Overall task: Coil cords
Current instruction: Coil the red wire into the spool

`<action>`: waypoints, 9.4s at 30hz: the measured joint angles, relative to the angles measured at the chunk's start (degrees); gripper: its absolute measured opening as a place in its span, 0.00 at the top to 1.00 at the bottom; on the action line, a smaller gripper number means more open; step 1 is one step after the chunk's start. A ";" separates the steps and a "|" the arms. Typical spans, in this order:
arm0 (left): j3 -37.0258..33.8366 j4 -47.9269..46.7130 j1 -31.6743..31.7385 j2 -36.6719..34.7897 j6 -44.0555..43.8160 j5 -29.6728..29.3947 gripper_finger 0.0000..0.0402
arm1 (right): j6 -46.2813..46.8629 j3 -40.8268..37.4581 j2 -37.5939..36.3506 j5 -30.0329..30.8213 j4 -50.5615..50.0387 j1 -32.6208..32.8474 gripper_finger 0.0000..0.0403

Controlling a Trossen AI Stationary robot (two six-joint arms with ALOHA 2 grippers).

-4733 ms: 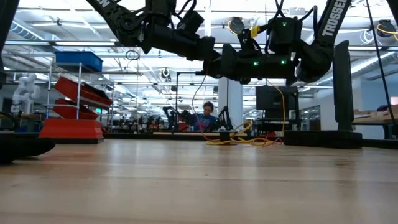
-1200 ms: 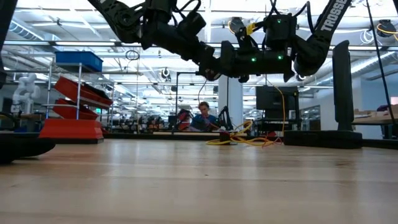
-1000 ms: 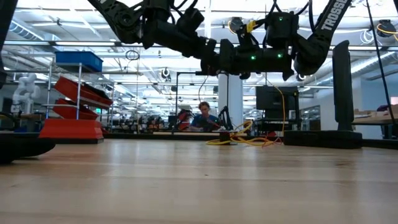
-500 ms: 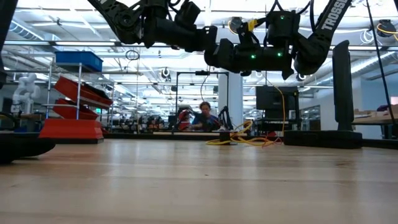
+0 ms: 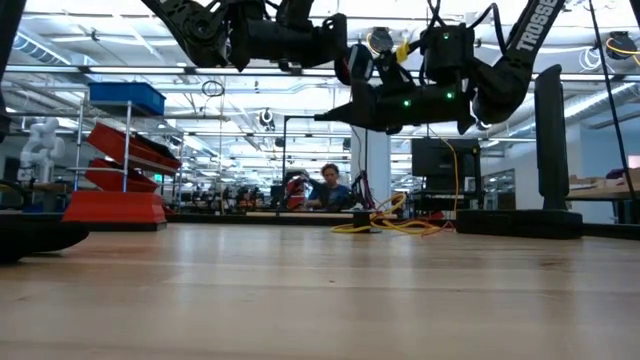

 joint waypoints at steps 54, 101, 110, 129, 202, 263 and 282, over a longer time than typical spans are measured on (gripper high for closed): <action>-0.17 -35.63 2.64 -10.97 -3.86 30.72 1.00 | 1.06 -9.59 -0.15 -11.70 -1.90 -3.94 1.00; -5.99 -31.99 2.61 -1.80 13.21 1.65 1.00 | 15.91 -3.16 -0.37 -15.05 1.18 -1.80 1.00; -5.99 -16.62 1.09 0.02 12.00 -1.50 1.00 | 11.76 -0.31 -0.37 -9.51 0.72 0.50 1.00; -5.97 -2.97 0.87 0.02 1.32 -0.15 1.00 | 3.29 -0.24 -0.21 2.25 0.80 2.64 1.00; -5.88 -40.01 5.22 -8.64 25.97 8.21 1.00 | 6.96 -6.17 -8.91 -10.35 -8.98 -0.87 1.00; -5.88 -25.52 0.54 -7.41 38.09 -5.49 1.00 | -0.03 0.18 -9.76 15.67 -31.27 5.29 1.00; -5.88 -36.76 -2.34 -8.94 42.66 -7.25 1.00 | 3.04 0.18 -20.79 17.17 -50.27 5.31 1.00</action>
